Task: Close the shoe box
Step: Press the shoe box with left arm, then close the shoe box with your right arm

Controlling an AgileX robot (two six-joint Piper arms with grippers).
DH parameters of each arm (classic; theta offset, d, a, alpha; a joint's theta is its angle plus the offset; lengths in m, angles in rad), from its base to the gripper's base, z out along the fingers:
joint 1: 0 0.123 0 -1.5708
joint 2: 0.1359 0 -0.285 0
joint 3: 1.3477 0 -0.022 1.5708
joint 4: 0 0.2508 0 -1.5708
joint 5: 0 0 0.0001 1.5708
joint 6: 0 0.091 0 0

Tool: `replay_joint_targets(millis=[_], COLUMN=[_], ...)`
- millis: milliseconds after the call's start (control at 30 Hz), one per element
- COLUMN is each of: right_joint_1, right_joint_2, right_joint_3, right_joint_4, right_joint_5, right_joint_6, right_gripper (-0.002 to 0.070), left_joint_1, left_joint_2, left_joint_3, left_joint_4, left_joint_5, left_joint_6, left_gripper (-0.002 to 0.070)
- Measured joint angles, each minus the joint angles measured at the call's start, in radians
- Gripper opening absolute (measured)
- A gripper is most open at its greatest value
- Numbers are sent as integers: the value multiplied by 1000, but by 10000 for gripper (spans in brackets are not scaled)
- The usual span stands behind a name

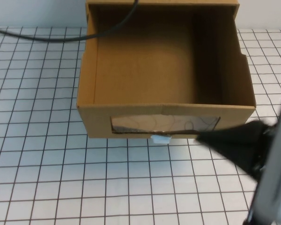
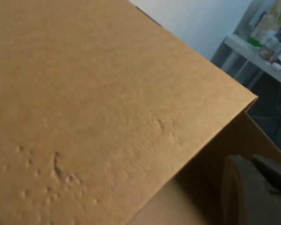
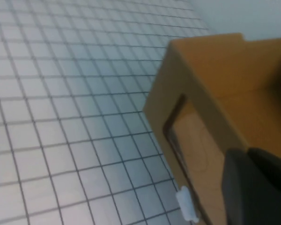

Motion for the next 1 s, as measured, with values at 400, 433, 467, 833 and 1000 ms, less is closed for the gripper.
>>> replay_joint_targets(millis=[400, 433, 467, 833, 1000], right_joint_1=[103, 103, 103, 125, 121], right_joint_2=[236, 261, 279, 481, 587], right_joint_3=[-2, -6, -16, -139, -169], right_joint_4=[60, 66, 75, 48, -107], right_joint_5=[99, 107, 115, 227, 224], right_joint_6=[-523, -534, -542, -854, -880], right_gripper=[-14, -15, -15, -15, -15], left_joint_1=[-53, -53, -53, -53, -53], left_joint_2=[359, 365, 372, 385, 385], left_joint_3=[-350, -360, -367, -390, -392], left_joint_4=[-14, -14, -14, -17, -17], left_joint_5=[132, 138, 142, 176, 186], left_joint_6=[-199, -216, -225, -244, -244], left_gripper=[-5, -5, -5, -5, -5])
